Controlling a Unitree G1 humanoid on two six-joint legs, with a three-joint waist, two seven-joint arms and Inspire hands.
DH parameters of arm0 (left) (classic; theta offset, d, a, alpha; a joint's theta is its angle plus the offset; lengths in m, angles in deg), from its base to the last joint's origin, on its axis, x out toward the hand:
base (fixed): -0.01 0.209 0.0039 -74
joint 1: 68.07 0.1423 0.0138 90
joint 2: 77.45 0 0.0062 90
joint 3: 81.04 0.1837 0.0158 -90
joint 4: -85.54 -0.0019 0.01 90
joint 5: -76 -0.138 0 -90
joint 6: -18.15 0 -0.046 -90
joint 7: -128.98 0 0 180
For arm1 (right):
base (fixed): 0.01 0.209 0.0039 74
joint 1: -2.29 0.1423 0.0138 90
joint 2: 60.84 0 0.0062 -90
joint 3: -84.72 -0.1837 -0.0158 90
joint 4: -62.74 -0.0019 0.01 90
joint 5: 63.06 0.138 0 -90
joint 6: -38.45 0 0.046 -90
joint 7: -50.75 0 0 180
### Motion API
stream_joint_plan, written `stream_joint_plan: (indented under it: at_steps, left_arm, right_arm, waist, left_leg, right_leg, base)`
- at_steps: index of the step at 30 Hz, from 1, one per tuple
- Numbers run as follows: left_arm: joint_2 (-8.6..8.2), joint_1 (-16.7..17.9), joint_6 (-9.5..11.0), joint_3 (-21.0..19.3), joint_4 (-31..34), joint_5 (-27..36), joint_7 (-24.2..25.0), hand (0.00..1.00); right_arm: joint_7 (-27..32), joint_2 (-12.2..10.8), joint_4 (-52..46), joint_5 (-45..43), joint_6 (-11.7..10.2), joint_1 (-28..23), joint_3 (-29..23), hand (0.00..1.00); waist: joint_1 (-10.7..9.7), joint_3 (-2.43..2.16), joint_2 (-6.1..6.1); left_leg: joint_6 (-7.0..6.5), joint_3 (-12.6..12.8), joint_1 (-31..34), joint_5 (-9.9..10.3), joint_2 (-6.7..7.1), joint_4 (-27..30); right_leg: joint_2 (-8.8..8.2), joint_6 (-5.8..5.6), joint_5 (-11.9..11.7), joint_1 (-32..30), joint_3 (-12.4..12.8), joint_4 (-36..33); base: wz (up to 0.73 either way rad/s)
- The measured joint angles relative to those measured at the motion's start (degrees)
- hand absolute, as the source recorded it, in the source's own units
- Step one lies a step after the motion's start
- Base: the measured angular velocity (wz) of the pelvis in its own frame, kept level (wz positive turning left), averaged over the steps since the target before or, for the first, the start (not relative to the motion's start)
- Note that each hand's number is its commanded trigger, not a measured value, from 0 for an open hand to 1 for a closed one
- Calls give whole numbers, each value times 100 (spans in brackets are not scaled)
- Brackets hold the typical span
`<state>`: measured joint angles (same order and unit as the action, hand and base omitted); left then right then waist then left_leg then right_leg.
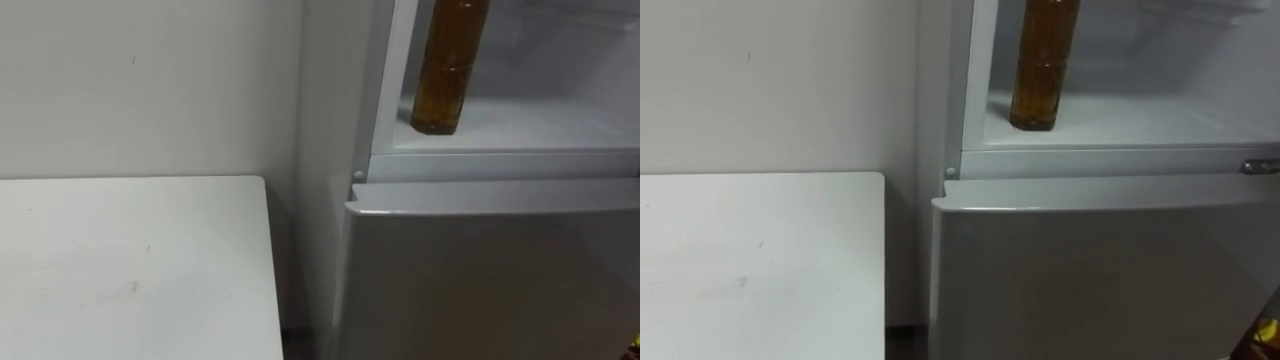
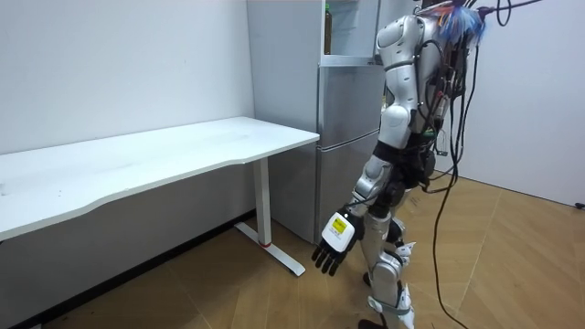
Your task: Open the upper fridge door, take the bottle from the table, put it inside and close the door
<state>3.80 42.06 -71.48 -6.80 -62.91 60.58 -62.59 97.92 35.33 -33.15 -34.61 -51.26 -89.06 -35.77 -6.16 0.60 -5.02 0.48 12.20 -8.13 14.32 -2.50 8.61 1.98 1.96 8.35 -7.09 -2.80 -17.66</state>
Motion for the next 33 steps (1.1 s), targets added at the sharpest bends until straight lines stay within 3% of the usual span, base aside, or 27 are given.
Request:
stream_joint_plan:
  at_steps: [4,6,7,9,10,12,14,17,22,25,33]
  left_arm:
    - [0,-18,0,-27,-13,3,-1,0]
    - [4,-95,11,-99,-131,4,-6,0]
    - [20,-119,11,-108,-188,4,-9,0]
    - [40,-142,8,-105,-222,0,-9,0]
    - [41,-148,6,-98,-222,1,-10,0]
    - [39,-159,5,-85,-237,2,-18,0]
    - [30,-215,3,-1,-273,4,-30,0]
    - [32,-275,-4,46,-321,-4,-93,0]
    - [37,-263,-9,118,-318,-15,-205,0]
    - [39,-313,0,117,-315,-47,-237,0]
    - [43,-311,5,119,-311,-49,-280,0]
  right_arm:
    - [-371,15,-412,-653,289,3,5,0]
    - [-506,115,-680,-870,315,110,97,0]
    - [-614,195,-881,-933,316,305,99,0]
    - [-807,324,-1139,-1097,255,492,88,0]
    - [-942,364,-1358,-1112,143,519,77,0]
    - [-1169,373,-1601,-1132,-38,600,81,0]
    - [-1443,396,-1840,-1328,-283,773,63,0]
    - [-1812,418,-2017,-1461,-573,903,66,0]
    - [-2259,419,-2024,-1532,-587,906,218,0]
    - [-2491,419,-2019,-1554,-587,906,242,0]
    - [-2754,419,-2004,-1558,-586,905,266,0]
  waist:
    - [-15,-5,-10]
    - [-12,-28,-43]
    - [-13,-63,-93]
    - [17,-77,-190]
    - [36,-107,-218]
    - [88,-63,-300]
    - [176,-66,-339]
    - [321,-68,-267]
    - [387,-60,-106]
    - [432,-57,-72]
    - [471,-51,-127]
  left_leg:
    - [3,-9,-20,-13,-5,7]
    - [13,-14,-23,-28,-12,8]
    - [20,-5,-28,-40,-21,12]
    - [28,-11,-65,-43,-50,15]
    - [45,-35,-90,-51,-81,19]
    - [55,-93,-127,-52,-105,12]
    - [67,-149,-77,-20,-120,-14]
    - [50,-154,-14,-13,-122,-1]
    - [25,-161,-37,1,-120,-5]
    - [25,-161,-46,1,-126,-30]
    - [26,-161,-53,3,-138,-78]
  right_leg:
    - [-3,14,-8,-3,-12,-16]
    - [3,35,-20,15,-11,-19]
    - [14,53,-31,28,-2,-9]
    - [19,75,-44,104,-10,36]
    - [35,81,-79,197,2,142]
    - [75,77,-117,294,4,235]
    - [113,77,-206,314,-40,340]
    - [110,66,-340,345,-51,500]
    - [109,50,-366,391,-56,546]
    - [117,47,-363,395,-55,570]
    - [130,43,-356,399,-59,612]
  base:
    - [-2]
    - [-3]
    - [0]
    - [9]
    - [16]
    - [14]
    - [5]
    - [0]
    - [1]
    - [0]
    - [0]
